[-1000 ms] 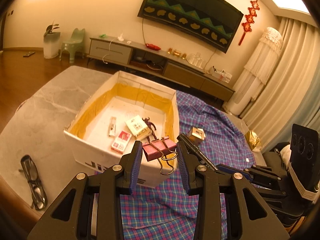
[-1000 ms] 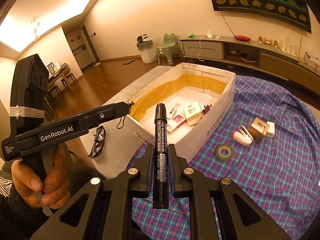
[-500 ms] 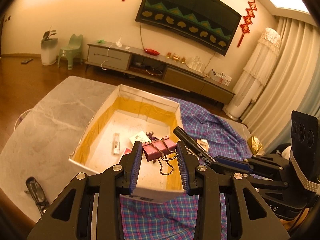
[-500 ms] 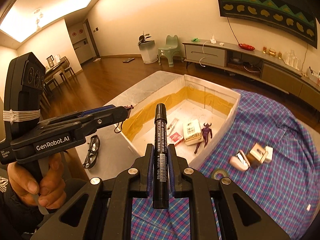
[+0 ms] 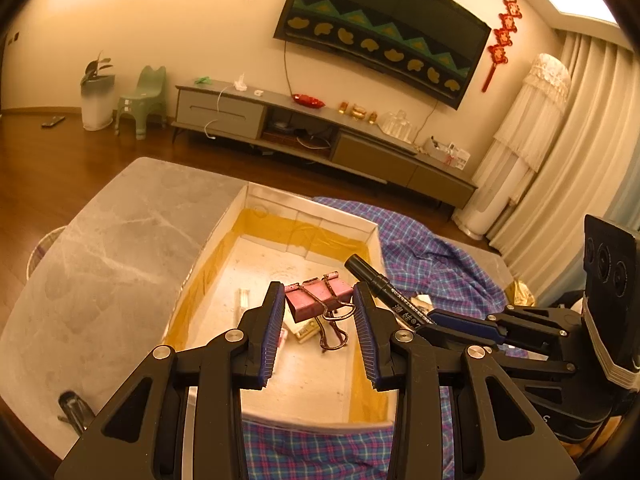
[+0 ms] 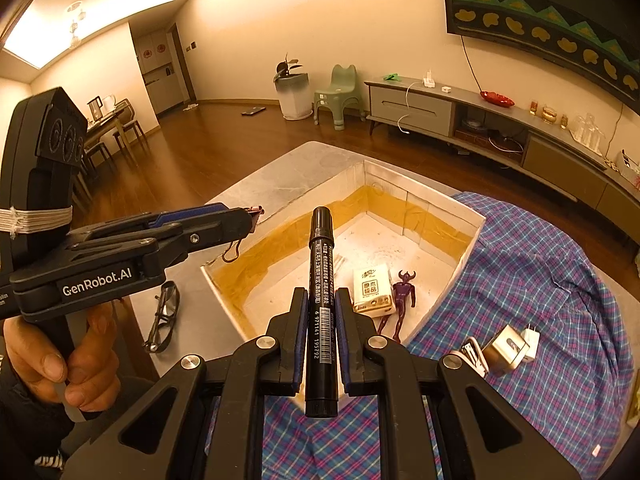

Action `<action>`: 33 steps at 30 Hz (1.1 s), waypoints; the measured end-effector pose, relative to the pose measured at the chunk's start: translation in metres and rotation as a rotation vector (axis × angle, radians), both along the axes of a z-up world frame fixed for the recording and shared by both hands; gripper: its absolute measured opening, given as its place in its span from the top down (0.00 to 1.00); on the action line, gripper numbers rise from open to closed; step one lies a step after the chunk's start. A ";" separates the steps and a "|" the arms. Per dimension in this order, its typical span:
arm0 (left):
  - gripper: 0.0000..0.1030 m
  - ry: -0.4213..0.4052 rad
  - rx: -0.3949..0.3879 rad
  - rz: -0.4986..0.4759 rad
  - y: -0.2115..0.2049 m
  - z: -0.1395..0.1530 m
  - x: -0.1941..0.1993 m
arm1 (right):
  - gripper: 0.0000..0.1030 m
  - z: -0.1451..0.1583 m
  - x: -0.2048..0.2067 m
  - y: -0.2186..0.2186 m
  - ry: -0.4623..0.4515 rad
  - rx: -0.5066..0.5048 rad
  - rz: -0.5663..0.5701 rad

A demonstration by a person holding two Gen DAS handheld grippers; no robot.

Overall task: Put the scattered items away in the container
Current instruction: 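Lower the binder clip and marker into the white box with both tools, then open the left tool to drop the binder clip while the right tool drops the marker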

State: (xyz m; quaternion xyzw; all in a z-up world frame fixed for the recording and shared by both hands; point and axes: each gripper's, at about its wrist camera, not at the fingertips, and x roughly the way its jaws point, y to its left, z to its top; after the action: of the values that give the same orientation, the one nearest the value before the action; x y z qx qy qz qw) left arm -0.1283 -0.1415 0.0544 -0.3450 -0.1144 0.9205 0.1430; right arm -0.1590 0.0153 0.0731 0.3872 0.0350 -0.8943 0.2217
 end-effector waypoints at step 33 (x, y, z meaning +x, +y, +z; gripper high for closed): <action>0.64 -0.289 -0.083 0.016 0.022 -0.061 -0.157 | 0.86 -0.054 -0.132 0.010 -0.117 0.178 -0.066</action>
State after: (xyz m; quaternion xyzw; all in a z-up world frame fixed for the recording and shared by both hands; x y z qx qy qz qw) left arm -0.2858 -0.1192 -0.0070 -0.4786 -0.0984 0.8664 0.1034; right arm -0.2906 0.0252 0.0190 0.4578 0.0885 -0.8704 0.1583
